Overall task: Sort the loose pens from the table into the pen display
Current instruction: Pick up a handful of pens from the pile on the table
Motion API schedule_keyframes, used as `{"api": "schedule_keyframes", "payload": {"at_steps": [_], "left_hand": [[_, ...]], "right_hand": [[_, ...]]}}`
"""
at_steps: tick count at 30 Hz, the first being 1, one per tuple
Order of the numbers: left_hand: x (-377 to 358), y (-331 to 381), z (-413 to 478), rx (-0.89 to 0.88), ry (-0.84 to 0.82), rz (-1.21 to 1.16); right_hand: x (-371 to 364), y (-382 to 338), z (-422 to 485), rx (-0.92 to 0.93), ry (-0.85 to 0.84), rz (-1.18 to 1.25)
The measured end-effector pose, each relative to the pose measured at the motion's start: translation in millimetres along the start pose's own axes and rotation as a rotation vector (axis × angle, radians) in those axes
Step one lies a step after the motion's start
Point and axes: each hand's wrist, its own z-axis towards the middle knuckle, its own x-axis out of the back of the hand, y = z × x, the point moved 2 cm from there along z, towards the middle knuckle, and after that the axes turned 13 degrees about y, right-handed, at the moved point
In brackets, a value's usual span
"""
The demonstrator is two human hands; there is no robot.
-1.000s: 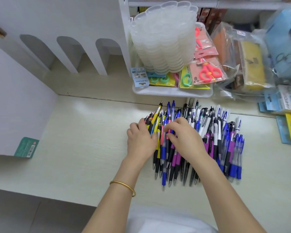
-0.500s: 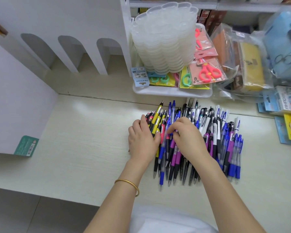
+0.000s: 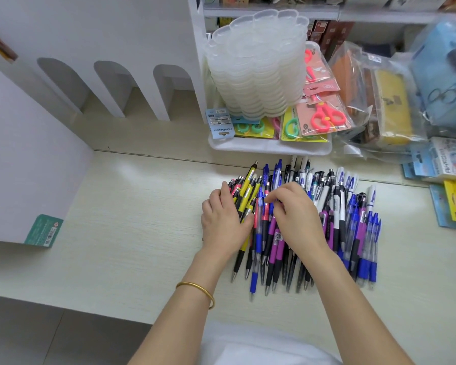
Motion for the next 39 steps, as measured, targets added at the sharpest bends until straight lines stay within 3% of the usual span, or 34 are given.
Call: {"api": "schedule_keyframes", "payload": {"at_steps": [10,25,39], "left_hand": [[3.9,-4.1,0.4,-0.031,-0.115,-0.005],[1.7,-0.3,6.5,-0.039,0.012,0.055],[4.3,-4.7,17.7,0.097,-0.018,-0.114]], "right_hand": [[-2.2,1.9,0.9,-0.012,-0.014,0.005],[-2.8,2.1,0.2,-0.026,-0.038,-0.007],[-1.3,1.6,-0.9,-0.033,-0.052,-0.012]]}}
